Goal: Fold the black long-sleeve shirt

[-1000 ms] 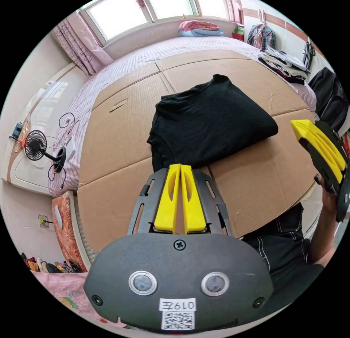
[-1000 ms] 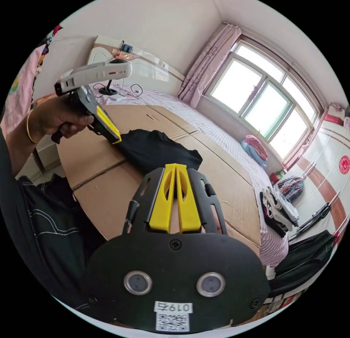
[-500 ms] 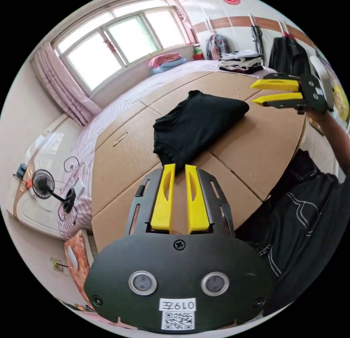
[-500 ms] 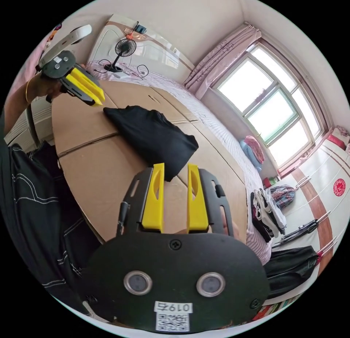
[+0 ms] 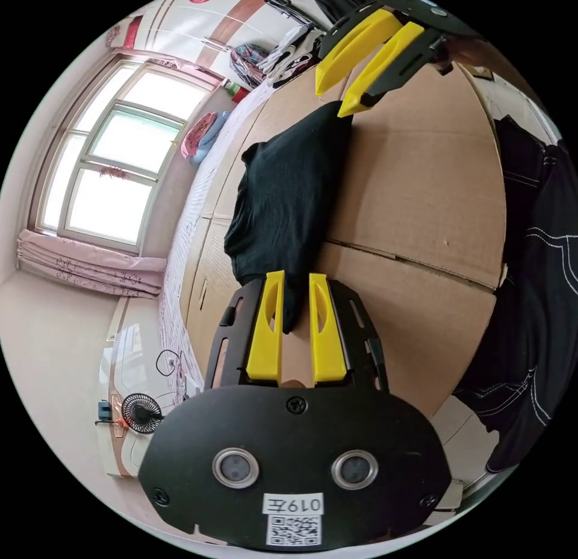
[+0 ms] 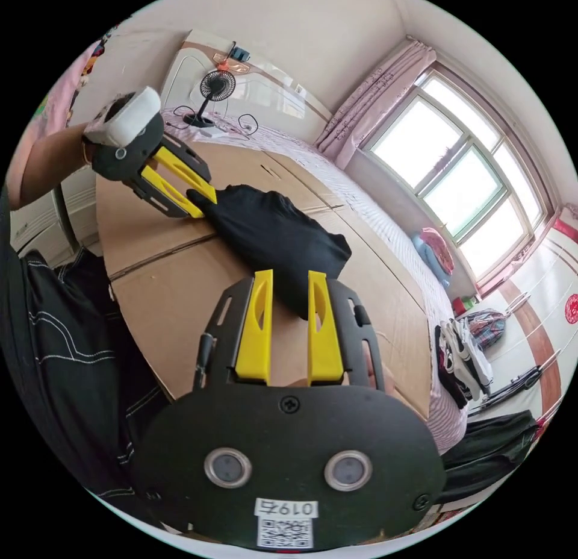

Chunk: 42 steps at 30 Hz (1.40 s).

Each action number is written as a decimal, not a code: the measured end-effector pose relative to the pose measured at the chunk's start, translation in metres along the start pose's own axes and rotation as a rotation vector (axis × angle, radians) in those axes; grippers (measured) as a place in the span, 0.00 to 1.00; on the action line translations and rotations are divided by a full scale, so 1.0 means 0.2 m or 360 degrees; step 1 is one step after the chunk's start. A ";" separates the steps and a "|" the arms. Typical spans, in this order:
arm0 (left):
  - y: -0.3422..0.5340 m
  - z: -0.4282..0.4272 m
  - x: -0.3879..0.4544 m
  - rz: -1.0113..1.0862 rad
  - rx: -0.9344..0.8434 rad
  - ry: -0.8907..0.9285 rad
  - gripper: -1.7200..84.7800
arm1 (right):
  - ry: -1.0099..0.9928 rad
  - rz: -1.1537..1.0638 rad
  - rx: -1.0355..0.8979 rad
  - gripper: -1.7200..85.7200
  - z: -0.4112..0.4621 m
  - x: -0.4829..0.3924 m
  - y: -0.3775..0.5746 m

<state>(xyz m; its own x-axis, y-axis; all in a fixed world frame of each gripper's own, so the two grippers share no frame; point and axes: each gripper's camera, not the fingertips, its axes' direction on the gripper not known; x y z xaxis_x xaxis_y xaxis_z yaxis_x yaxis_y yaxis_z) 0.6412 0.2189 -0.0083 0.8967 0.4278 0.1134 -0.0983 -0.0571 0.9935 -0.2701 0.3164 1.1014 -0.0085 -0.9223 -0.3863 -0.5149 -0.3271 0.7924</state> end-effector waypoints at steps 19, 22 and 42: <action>0.13 -0.06 -0.21 -0.0222 0.0116 0.0148 0.04 | 0.0139 -0.0671 0.0211 0.12 0.29 -0.52 -0.35; 0.15 -0.06 -0.21 -0.0207 0.0128 0.0158 0.06 | 0.0102 -0.0656 0.0170 0.06 0.36 -0.50 -0.39; 0.07 0.12 -0.30 -0.0021 0.0052 -0.0114 0.04 | -0.0123 -0.0341 0.0193 0.08 0.33 -0.26 -0.38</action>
<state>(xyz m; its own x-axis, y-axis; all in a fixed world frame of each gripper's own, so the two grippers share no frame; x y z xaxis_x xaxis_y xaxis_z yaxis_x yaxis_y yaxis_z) 0.5967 0.1715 -0.0004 0.9266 0.3630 0.0979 -0.0729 -0.0820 0.9940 -0.2863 0.4019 1.0298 0.0485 -0.8147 -0.5779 -0.6111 -0.4818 0.6280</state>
